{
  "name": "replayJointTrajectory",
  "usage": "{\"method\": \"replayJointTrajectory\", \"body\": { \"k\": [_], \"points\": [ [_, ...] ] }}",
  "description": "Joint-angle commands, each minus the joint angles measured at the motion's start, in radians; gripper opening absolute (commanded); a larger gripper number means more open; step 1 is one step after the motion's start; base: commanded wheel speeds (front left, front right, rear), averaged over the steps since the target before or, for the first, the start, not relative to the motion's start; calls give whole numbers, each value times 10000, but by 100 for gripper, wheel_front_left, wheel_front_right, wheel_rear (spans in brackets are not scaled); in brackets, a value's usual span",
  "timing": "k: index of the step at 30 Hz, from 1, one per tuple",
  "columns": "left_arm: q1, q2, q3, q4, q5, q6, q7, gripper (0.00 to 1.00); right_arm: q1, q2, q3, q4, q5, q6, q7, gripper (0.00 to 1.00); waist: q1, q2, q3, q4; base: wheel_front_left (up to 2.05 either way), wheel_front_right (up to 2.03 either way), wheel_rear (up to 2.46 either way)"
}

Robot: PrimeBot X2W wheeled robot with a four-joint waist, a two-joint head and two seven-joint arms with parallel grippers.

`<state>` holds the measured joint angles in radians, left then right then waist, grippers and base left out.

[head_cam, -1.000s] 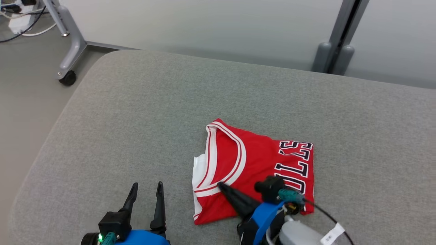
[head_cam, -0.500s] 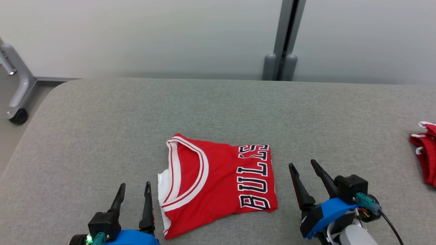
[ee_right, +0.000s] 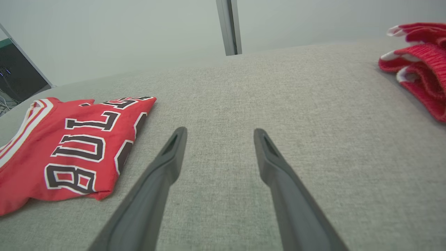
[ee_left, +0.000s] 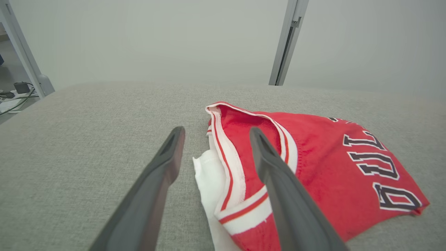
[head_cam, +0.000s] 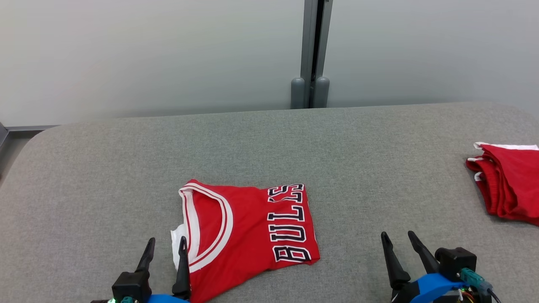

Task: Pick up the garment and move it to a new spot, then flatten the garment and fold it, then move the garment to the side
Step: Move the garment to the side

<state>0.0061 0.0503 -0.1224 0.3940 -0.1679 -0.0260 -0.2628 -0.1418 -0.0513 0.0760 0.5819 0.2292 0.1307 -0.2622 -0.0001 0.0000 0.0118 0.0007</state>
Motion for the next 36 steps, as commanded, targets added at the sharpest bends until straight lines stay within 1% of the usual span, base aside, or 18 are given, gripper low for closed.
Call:
{"method": "replayJointTrajectory", "body": {
  "k": [1, 5, 8, 12, 16, 18, 19, 21, 23, 25, 28, 31, 33, 36],
  "points": [
    [112, 6, -47, 10, -55, 60, -23, 100, 141, -8, 4, 9, 40, 0, -29, 100, 1, 0, -10, 0, 0, 0, 0],
    [100, 5, -155, -12, -76, 59, -23, 100, 141, -6, 62, 24, 112, 0, -29, 100, 1, 0, 12, 71, 0, 0, 0],
    [-35, 6, -317, -12, -65, 6, -23, 100, 7, -5, 327, 144, 184, 0, -30, 100, 1, 0, 145, 255, 0, 0, 0],
    [-240, 9, -503, -56, -66, -71, -23, 100, -606, -13, 914, 502, 408, 0, -30, 100, 1, 0, 504, 645, 0, 0, 0],
    [-383, 3, -791, -18, -183, -75, -23, 100, -1347, -8, 1517, 992, 778, 0, -28, 100, 1, 0, 839, 1196, 0, 0, 0],
    [-422, 9, -961, -9, -236, -41, -21, 100, -1772, -16, 1708, 1326, 943, 0, -30, 100, 1, 0, 974, 1512, 0, 0, 0],
    [-422, 9, -961, -9, -236, -41, -21, 100, -1772, -16, 1708, 1326, 943, 0, -30, 100, 1, 0, 974, 1512, 0, 0, 0],
    [-436, 2, -1096, -9, -309, -25, -23, 100, -2154, -14, 1823, 1796, 992, 0, -30, 100, 1, 0, 1068, 1802, 0, 0, 0],
    [-428, 5, -1224, -65, -399, -49, -23, 100, -2526, -22, 1723, 2330, 776, 0, -30, 100, 1, 0, 1158, 2046, 0, 0, 0],
    [-414, 3, -1297, -160, -447, -57, -23, 100, -2778, -20, 1493, 2964, 527, 0, -28, 100, 1, 0, 1211, 2223, 0, 0, 0],
    [-431, 3, -1347, -216, -489, -67, -23, 100, -3131, -14, 1450, 3888, 212, 0, 9, 100, 1, 0, 1270, 2388, 0, 0, 0],
    [-494, 3, -1328, -217, -629, -66, -23, 100, -3231, -3, 1773, 4553, 340, 0, 166, 45, 1, 0, 1316, 2420, 0, 0, 0],
    [-598, 2, -1343, -174, -672, -89, -23, 100, -3260, 6, 2090, 4846, 421, 0, 263, 0, 1, 0, 1318, 2365, 0, 0, 0],
    [-674, 5, -1364, -143, -667, -103, -23, 100, -3325, -24, 2442, 5088, 661, -9, 316, 0, 1, 0, 1287, 2234, 0, 0, 0]
  ]
}}
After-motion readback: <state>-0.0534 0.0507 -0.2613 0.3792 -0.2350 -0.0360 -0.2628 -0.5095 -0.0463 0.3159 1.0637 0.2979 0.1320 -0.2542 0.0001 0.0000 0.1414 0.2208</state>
